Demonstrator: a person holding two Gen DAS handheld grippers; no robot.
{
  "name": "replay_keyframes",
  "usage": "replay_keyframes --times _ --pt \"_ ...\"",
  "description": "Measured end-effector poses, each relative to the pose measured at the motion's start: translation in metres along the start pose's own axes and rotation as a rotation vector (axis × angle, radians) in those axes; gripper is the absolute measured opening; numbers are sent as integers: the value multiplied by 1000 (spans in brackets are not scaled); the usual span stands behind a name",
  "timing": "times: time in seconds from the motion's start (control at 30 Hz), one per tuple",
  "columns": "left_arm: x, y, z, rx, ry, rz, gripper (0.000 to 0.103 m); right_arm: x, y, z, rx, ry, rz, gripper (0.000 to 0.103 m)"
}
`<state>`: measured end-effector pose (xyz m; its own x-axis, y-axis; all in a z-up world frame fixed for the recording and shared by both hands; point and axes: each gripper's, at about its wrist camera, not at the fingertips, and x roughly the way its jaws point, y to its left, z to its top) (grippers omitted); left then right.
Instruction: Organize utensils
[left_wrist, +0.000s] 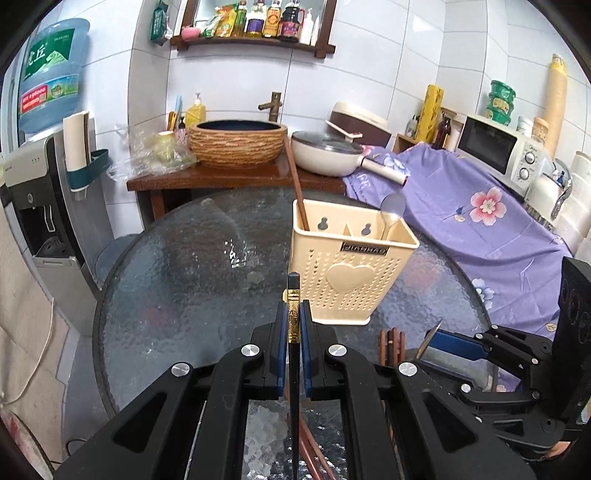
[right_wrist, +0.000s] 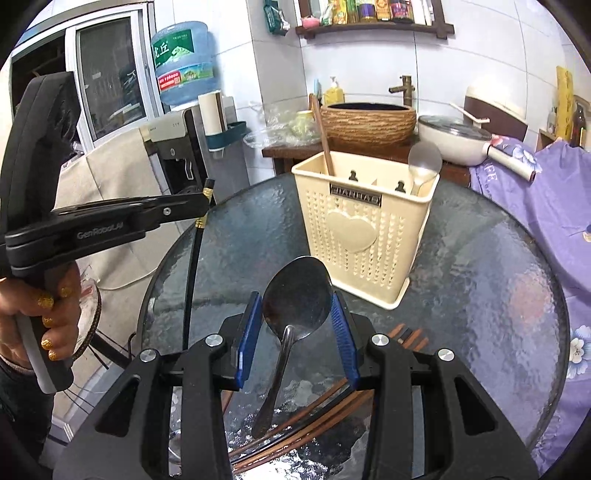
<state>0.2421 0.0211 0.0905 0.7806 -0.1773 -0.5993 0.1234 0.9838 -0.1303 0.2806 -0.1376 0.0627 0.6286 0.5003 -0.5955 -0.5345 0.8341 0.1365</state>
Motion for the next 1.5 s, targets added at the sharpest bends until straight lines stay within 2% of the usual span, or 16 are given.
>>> replay_keyframes --times 0.33,0.6,0.8,0.93,1.0,1.23,1.33,1.5 --pt "-28 -2 20 11 -65 -15 6 -8 -1 19 -27 -20 -32 39" --pt "-46 -11 47 25 -116 -31 6 -19 -8 43 -18 -63 -64 39" --pt "-67 -21 82 28 -191 -47 6 -31 -15 78 -18 -145 -127 39" --pt "-83 -27 112 1 -270 -80 6 -36 -20 108 -11 -211 -178 39" --pt "-89 -29 125 -9 -319 -70 6 -38 -23 122 -6 -237 -202 39" --pt "-79 -22 158 -87 -376 -86 6 -30 -28 159 -38 -329 -331 39" --pt "-69 -17 167 -130 -403 -77 6 -18 -32 165 -37 -336 -371 39" --pt "-51 -16 165 -123 -458 -26 6 2 -33 161 -60 -336 -425 39"
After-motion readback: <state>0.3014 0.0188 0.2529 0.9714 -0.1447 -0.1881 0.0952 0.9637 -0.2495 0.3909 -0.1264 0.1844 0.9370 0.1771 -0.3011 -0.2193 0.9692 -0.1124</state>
